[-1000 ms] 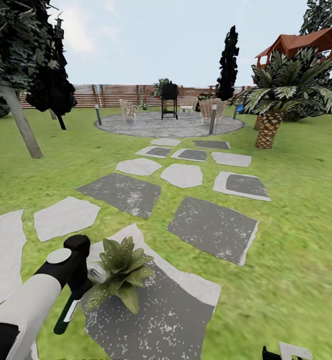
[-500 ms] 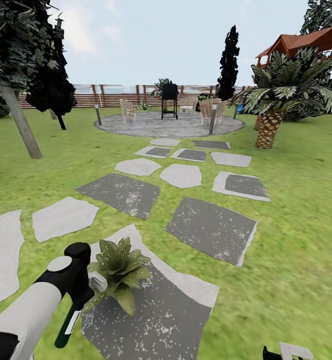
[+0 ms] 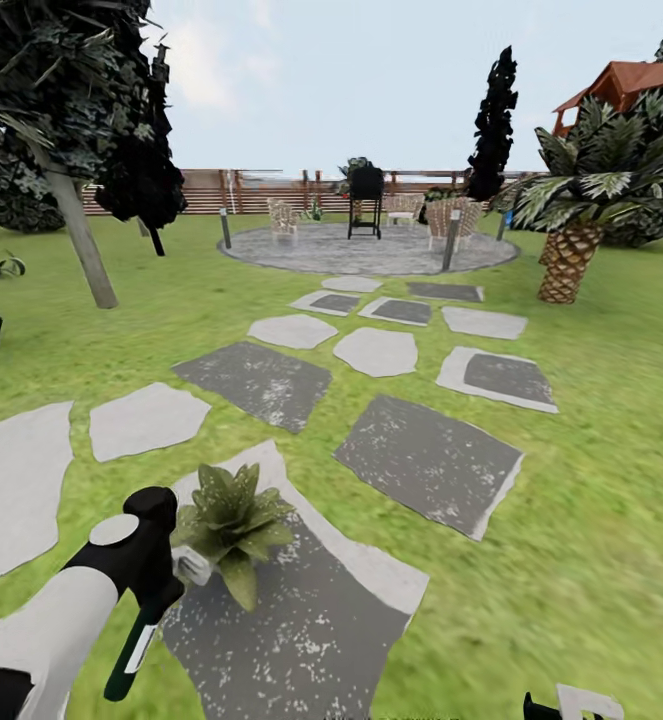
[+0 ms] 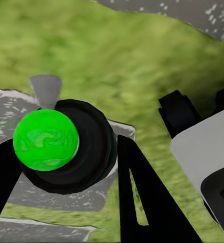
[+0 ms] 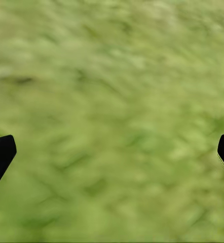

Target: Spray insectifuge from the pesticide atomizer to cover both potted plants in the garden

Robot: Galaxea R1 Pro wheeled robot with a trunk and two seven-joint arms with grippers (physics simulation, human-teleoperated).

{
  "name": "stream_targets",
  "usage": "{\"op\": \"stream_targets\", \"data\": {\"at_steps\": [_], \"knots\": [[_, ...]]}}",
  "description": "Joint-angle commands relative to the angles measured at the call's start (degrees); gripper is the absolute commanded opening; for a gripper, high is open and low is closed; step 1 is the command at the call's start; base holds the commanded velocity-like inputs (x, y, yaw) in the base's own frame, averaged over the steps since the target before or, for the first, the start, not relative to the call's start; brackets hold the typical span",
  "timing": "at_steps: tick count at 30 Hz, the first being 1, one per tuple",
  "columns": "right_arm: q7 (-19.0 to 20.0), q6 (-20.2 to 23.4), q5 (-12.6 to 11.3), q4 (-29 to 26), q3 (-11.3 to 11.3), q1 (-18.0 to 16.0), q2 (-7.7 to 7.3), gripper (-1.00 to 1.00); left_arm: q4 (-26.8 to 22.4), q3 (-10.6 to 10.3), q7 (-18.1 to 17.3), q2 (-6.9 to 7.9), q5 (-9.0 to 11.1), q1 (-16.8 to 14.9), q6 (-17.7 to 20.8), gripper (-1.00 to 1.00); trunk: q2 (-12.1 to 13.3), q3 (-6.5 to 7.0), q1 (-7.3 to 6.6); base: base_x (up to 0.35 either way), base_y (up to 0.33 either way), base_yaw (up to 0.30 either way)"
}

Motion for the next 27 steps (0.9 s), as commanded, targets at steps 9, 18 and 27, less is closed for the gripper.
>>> {"op": "stream_targets", "data": {"at_steps": [9, 18, 27], "knots": [[-0.2, -0.3, 0.6, 0.1, -0.4, -0.1, -0.01, 1.00, -0.1, 1.7, -0.6, -0.66, -0.4, 1.2, 0.6, -1.00, 0.0, -0.05, -0.03, 0.044, -0.270, 0.124], [-0.2, -0.3, 0.6, 0.1, -0.4, -0.1, -0.01, 1.00, -0.2, 1.8, -0.6, -0.40, -0.4, 1.6, 0.6, -1.00, 0.0, -0.05, -0.03, 0.193, -0.259, 0.001], [-0.2, -0.3, 0.6, 0.1, -0.4, -0.1, 0.00, 1.00, 0.0, 8.0, 5.0, 0.15, 3.0, 5.5, 0.2, -1.00, 0.0, -0.05, -0.03, 0.016, -0.038, 0.000]]}}
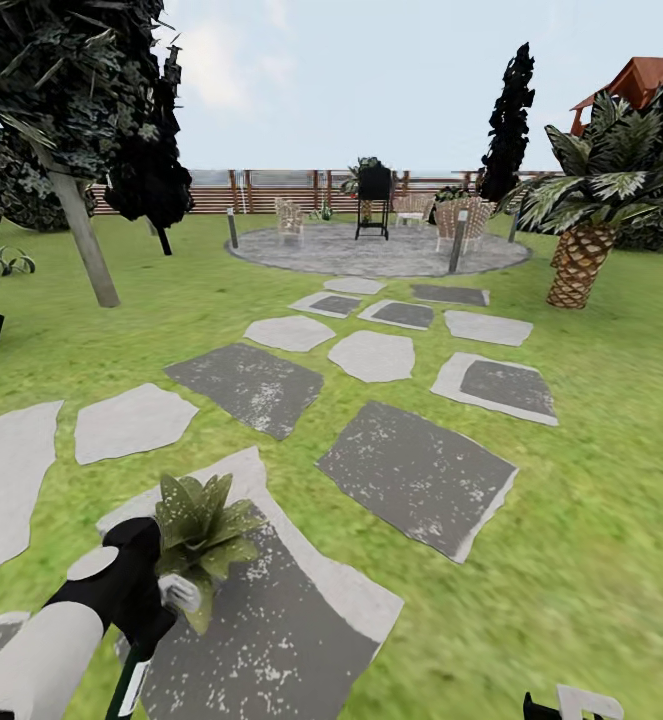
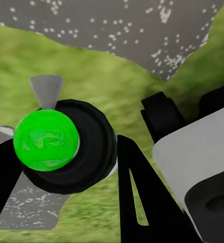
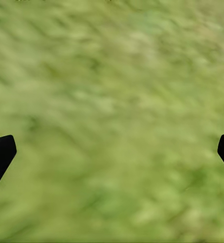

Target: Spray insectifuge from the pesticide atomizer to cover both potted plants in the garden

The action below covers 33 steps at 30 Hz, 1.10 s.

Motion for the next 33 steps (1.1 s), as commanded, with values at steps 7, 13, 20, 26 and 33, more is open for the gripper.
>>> {"op": "stream_targets", "data": {"at_steps": [7, 13, 20, 26, 33], "knots": [[-0.2, -0.3, 0.6, 0.1, -0.3, -0.1, 0.18, 1.00, -0.3, 3.7, 5.0, -0.17, 1.3, 3.0, 0.4, -1.00, 0.0, -0.05, -0.01, 0.000, 0.000, 0.065], [-0.2, -0.3, 0.5, 0.1, -0.4, -0.1, 0.25, 1.00, -0.1, 3.9, 13.6, -0.62, 9.4, 3.5, 0.3, -1.00, 0.0, -0.05, -0.01, -0.018, -0.015, 0.264], [-0.2, -0.3, 0.5, 0.1, -0.4, -0.1, 0.19, 1.00, -0.4, 4.0, 16.2, -0.73, 10.5, 3.5, 0.3, -1.00, 0.0, -0.05, -0.01, -0.181, -0.181, 0.048], [-0.2, -0.2, 0.5, 0.1, -0.4, -0.1, 0.20, 1.00, 0.0, 4.1, 17.0, -0.82, 10.6, 3.6, 0.3, -1.00, 0.0, -0.05, -0.01, 0.112, -0.145, 0.000], [-0.2, -0.3, 0.5, 0.1, -0.4, -0.1, 0.23, 1.00, -1.1, 4.9, 17.2, -0.74, 10.5, 3.6, 0.4, -1.00, 0.0, -0.05, -0.01, 0.006, -0.005, -0.003]]}}
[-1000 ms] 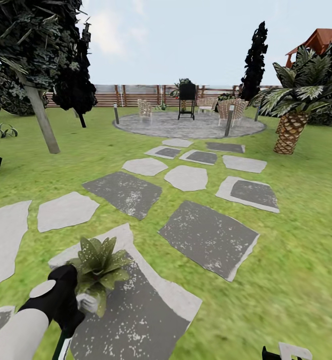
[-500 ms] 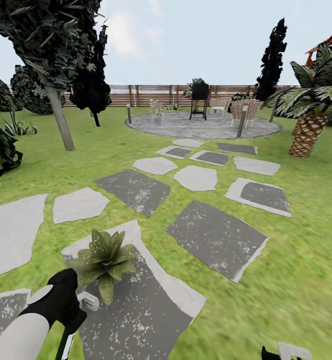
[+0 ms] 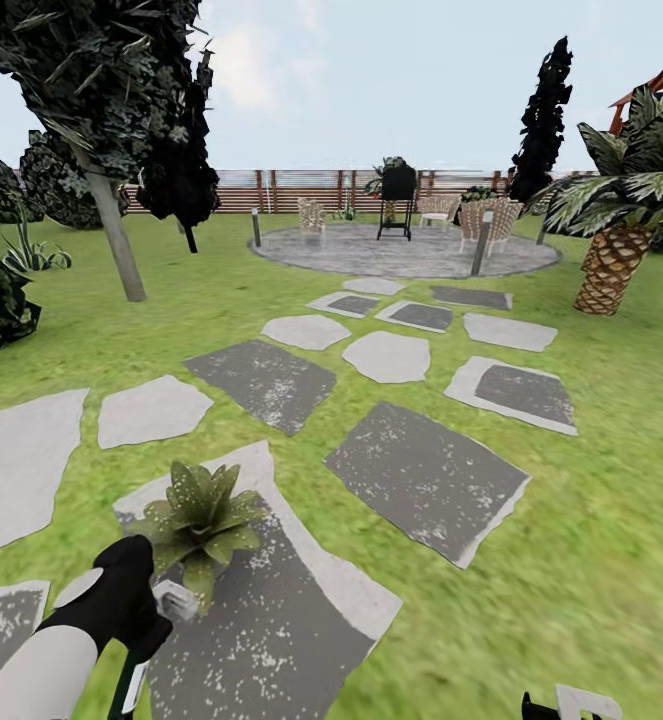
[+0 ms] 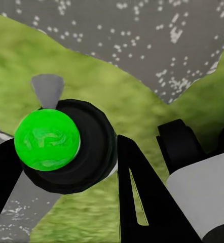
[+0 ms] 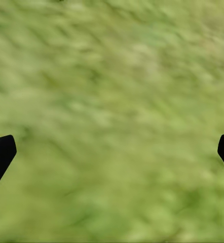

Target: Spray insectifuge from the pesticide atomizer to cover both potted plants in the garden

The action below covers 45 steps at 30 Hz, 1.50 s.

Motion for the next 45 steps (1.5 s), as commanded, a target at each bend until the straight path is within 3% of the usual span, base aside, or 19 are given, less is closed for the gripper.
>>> {"op": "stream_targets", "data": {"at_steps": [1, 3, 5, 6, 8, 12, 16, 27, 35, 37, 40, 43, 45], "knots": [[-0.2, -0.3, 0.6, 0.1, -0.4, -0.1, 0.00, 1.00, -0.1, 0.9, -0.6, -0.03, -0.5, 0.0, 0.3, -1.00, 0.0, -0.05, -0.01, 0.000, 0.000, -0.109], [-0.2, -0.3, 0.6, 0.1, -0.4, -0.1, 0.01, 1.00, -1.1, 5.1, 1.4, -0.10, -0.4, 0.0, 0.3, -1.00, 0.0, -0.05, -0.01, 0.000, 0.000, -0.237], [-0.2, -0.3, 0.6, 0.1, -0.5, -0.1, 0.01, 1.00, -1.4, 6.4, 4.3, -0.49, 0.6, 0.0, 0.2, -1.00, 0.0, -0.05, -0.01, 0.000, 0.000, -0.279], [-0.2, -0.3, 0.5, 0.1, -0.5, -0.1, -0.01, 1.00, -1.5, 6.6, 5.6, -0.72, 1.2, 0.0, 0.0, -1.00, 0.0, -0.05, -0.01, 0.000, 0.000, -0.291], [-0.3, -0.3, 0.5, 0.1, -0.5, -0.1, -0.04, 1.00, -1.6, 7.2, 12.0, -1.06, 3.3, 0.0, -2.5, -1.00, 0.0, -0.05, -0.01, 0.000, 0.000, -0.275], [-0.3, -0.4, 0.5, 0.1, -0.5, -0.1, 0.01, 1.00, -1.6, 7.2, 15.9, -0.98, 7.9, 0.0, -4.4, -1.00, 0.0, -0.05, -0.01, 0.000, 0.000, -0.117], [-0.3, -0.4, 0.5, 0.1, -0.5, -0.1, 0.03, 1.00, -1.7, 7.2, 16.4, -0.67, 9.0, 0.0, -4.6, -1.00, 0.0, -0.05, -0.01, -0.090, 0.000, -0.009], [-0.1, -0.4, 0.6, 0.2, -0.5, -0.1, -0.10, 1.00, -1.7, 7.2, 16.5, -0.41, 9.2, 0.0, -4.6, -1.00, 0.0, -0.05, -0.01, -0.327, 0.000, 0.000], [-0.3, -0.3, 0.2, 0.1, -0.6, -0.1, 0.10, 1.00, -1.3, 7.0, 16.5, -1.21, 9.6, 0.0, -4.7, -1.00, 0.0, -0.05, -0.01, -0.243, -0.159, -0.103], [-0.3, -0.3, 0.2, 0.1, -0.7, -0.1, 0.10, 1.00, -1.3, 6.9, 16.4, -1.64, 9.8, 0.0, -4.7, -1.00, 0.0, -0.05, -0.01, -0.124, -0.255, -0.286], [-0.4, -0.3, 0.2, 0.0, -0.8, -0.1, -0.06, 1.00, -1.2, 6.8, 16.4, -3.60, 10.0, 0.0, -5.1, -1.00, 0.0, -0.05, -0.01, -0.096, -0.264, -0.296], [-0.4, -0.3, 0.1, -0.2, -0.8, -0.1, -0.34, 1.00, -1.2, 6.7, 16.5, -5.17, 10.1, 0.0, -8.2, -1.00, 0.0, -0.05, -0.01, -0.025, -0.278, -0.177], [-0.4, -0.3, 0.1, -0.2, -0.8, -0.1, -0.39, 1.00, -1.2, 6.7, 16.5, -5.45, 10.1, 0.0, -9.2, -1.00, 0.0, -0.05, -0.01, -0.006, -0.286, -0.044]]}}
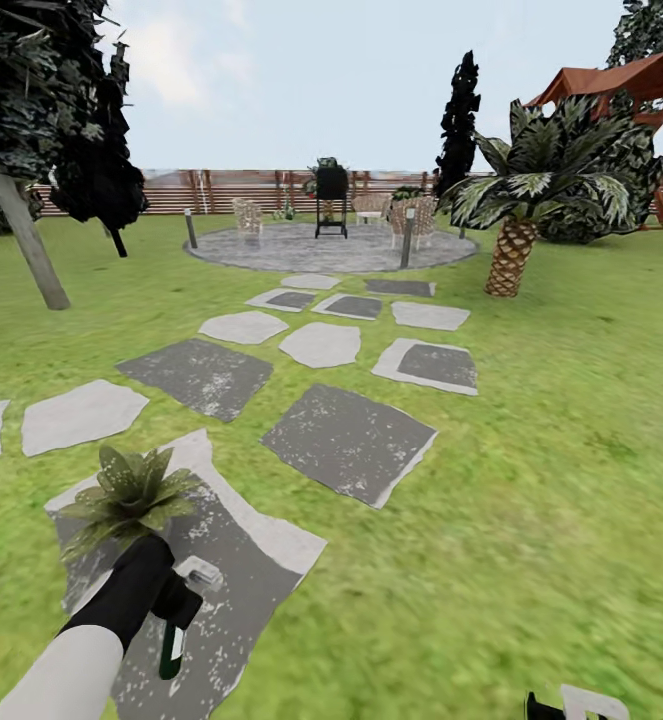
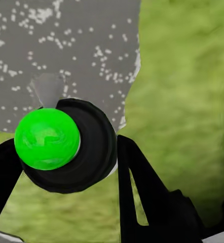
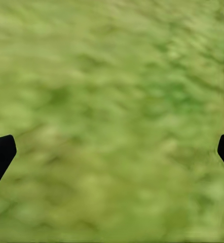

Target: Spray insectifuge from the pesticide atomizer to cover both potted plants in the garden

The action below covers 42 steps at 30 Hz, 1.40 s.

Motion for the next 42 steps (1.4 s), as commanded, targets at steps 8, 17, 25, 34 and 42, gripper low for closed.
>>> {"op": "stream_targets", "data": {"at_steps": [8, 17, 25, 34, 42], "knots": [[-0.1, -0.4, 0.8, 0.2, -0.2, -0.1, -0.05, 1.00, -0.3, 0.4, -0.7, -0.22, -0.6, -0.1, -0.6, -1.00, 0.0, -0.05, -0.01, -0.001, -0.288, -0.005], [0.0, -0.4, 1.1, 0.4, -0.1, -0.1, -0.05, 1.00, -0.5, 0.3, -0.7, -2.06, -0.5, 0.0, -0.9, -1.00, 0.0, -0.05, -0.01, 0.053, -0.290, 0.000], [0.0, -0.4, 0.9, 0.4, -0.2, -0.1, -0.04, 1.00, -0.6, 0.2, -1.2, -6.33, -0.5, -0.1, -5.1, -1.00, 0.0, -0.05, -0.01, 0.117, -0.145, 0.000], [0.3, -0.4, 1.2, 0.5, 0.0, -0.1, 0.21, 1.00, 1.1, -0.2, -9.7, -5.29, -1.0, -0.2, -28.4, -1.00, 0.0, -0.05, -0.01, 0.002, -0.002, 0.000], [2.6, -0.5, 1.2, 0.0, 0.8, -0.1, -0.31, 1.00, 2.9, -0.4, -17.5, -2.17, -1.4, -0.3, -35.6, -1.00, 0.0, -0.05, -0.01, 0.000, 0.000, 0.000]]}}
